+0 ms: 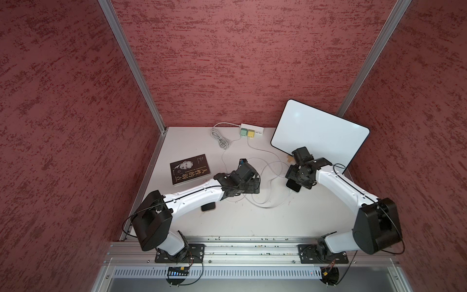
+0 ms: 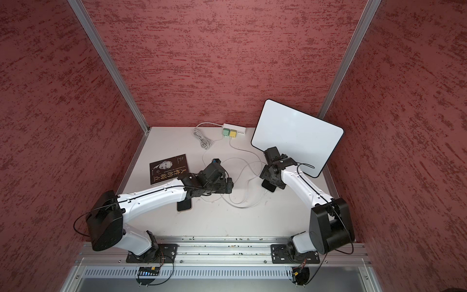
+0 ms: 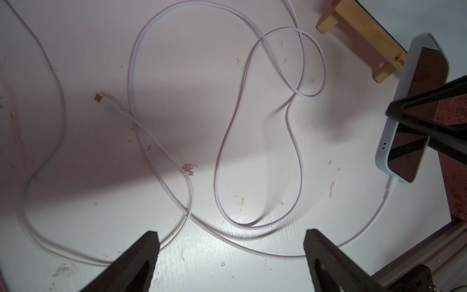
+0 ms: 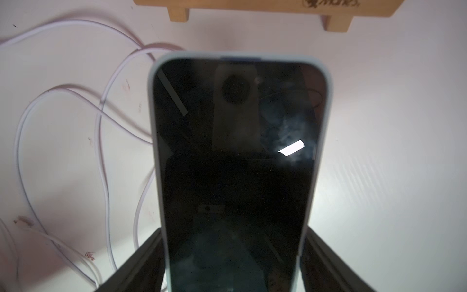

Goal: Unplug the charging cable from the phone
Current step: Pick up the phone at the center of the board.

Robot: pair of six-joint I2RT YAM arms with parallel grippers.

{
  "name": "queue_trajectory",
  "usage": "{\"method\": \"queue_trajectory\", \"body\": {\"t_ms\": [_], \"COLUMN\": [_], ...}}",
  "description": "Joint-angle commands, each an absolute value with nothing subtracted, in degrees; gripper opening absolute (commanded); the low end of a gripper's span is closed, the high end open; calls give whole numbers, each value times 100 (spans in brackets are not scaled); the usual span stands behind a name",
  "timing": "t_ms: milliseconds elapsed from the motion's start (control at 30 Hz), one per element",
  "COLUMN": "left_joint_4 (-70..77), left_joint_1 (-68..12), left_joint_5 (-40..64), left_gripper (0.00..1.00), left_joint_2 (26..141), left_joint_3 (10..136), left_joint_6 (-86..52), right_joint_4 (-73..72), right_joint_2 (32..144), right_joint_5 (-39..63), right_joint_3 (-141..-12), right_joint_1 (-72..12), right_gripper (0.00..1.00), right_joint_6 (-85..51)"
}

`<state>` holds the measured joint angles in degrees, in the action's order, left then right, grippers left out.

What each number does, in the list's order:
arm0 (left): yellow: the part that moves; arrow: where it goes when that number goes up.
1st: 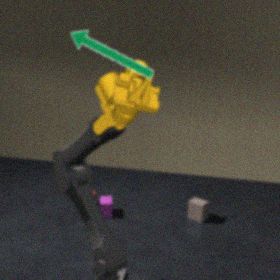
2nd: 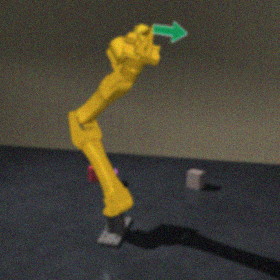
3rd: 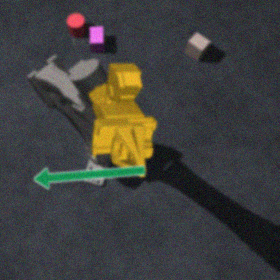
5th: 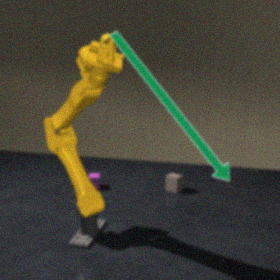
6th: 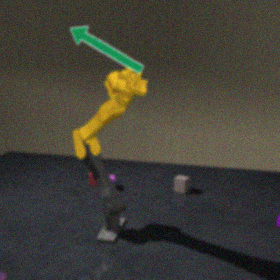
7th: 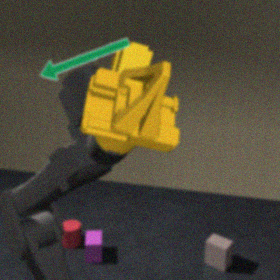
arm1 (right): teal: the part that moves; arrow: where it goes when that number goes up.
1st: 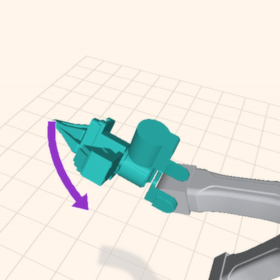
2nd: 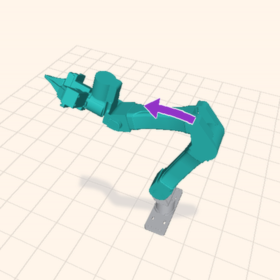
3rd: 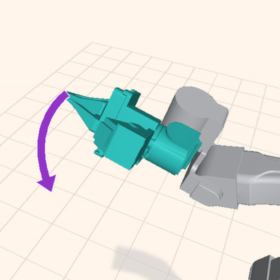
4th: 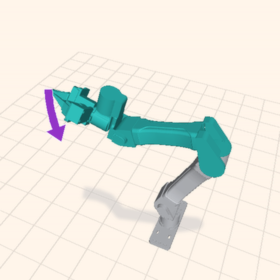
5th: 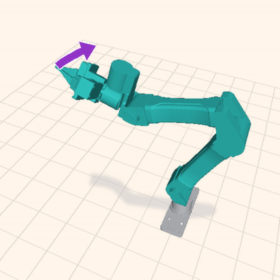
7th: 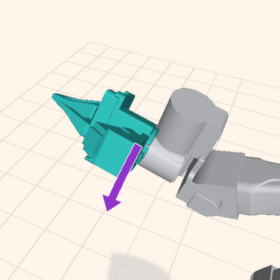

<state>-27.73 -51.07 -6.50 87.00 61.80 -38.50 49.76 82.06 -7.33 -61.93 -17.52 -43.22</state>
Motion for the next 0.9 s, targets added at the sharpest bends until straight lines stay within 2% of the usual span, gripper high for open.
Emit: {"method": "queue_trajectory", "body": {"t_ms": [0,500,867], "left_joint_4": [-2615,-1728,-1003], "left_joint_1": [-5080,-5097,-5325], "left_joint_5": [-569,190,1044], "left_gripper": [93,87,82], "left_joint_2": [8631,8745,9461], "left_joint_3": [6370,6703,7165], "left_joint_6": [-3660,-3367,-3398], "right_joint_4": [5158,5388,5318], "right_joint_2": [8060,7993,7929], "right_joint_5": [-1032,-1114,-1105], "right_joint_3": [-6532,-7315,-7434], "right_joint_1": [-1679,-1697,-1726], "right_gripper": [40,40,40], "right_joint_6": [-4192,-4075,-4103]}}
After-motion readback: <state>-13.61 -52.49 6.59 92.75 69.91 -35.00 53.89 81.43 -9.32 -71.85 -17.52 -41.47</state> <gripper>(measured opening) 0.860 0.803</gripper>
